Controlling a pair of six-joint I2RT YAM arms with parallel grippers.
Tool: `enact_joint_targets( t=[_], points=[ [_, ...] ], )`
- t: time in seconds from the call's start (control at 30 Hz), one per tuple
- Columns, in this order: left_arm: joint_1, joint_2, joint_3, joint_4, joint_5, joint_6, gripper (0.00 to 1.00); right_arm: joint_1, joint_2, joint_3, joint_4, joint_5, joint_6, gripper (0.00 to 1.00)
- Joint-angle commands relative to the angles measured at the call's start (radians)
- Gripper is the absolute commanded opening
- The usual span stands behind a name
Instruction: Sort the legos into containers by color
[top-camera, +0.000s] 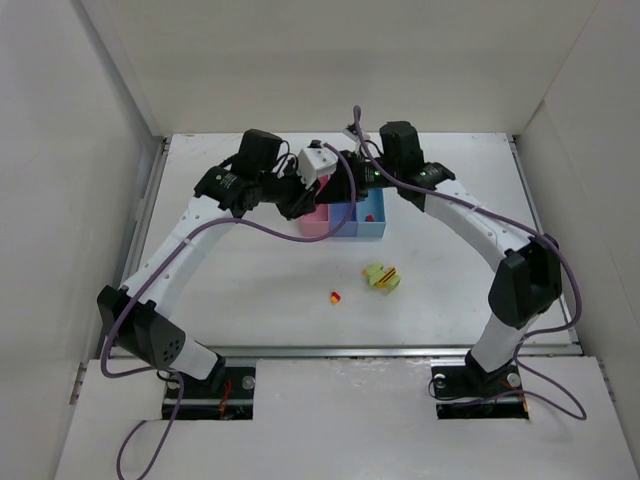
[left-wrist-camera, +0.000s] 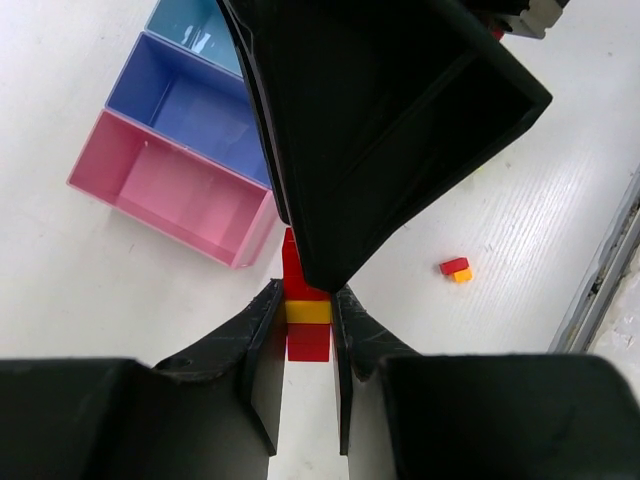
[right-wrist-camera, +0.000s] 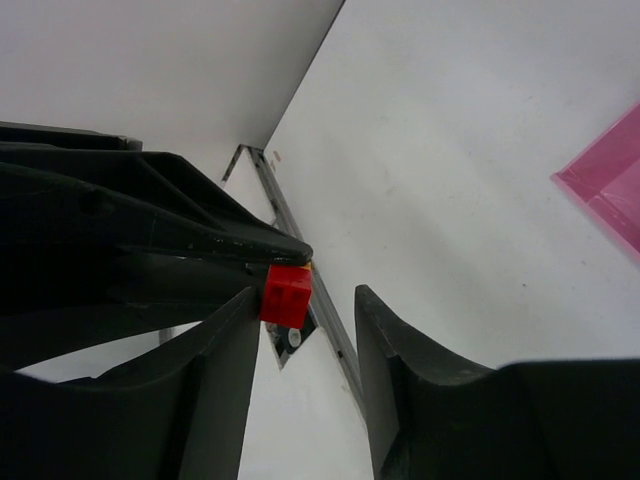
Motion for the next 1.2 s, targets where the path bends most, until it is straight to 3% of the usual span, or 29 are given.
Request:
enact_joint_targets(
  t=[0.0, 0.1, 0.27, 1.03, 1.17],
  points=[
    [-0.002, -0.009, 0.023, 0.020, 0.015, -0.004, 0.00, 0.012, 0.013, 0.033, 0.032, -0.029, -0.004, 0.47],
    [-0.002, -0.019, 0.014, 0.020, 0.015, -0.004, 0.00, 0.012, 0.022, 0.054, 0.032, -0.039, -0.004, 0.40],
    [-0.002, -0.019, 0.005, 0.029, 0.015, -0.004, 0.00, 0.023, 0.041, 0.076, 0.032, -0.048, -0.004, 0.00],
    [-0.002, -0.042, -0.229, 0.015, -0.085, 0.034, 0.00, -0.088, -0.030, -0.002, -0.132, 0.168, -0.137, 0.00],
    [-0.002, -0.042, -0.247, 0.025, -0.105, 0.011, 0.00, -0.097, -0.002, 0.071, -0.282, 0.366, -0.207, 0.00]
  ],
)
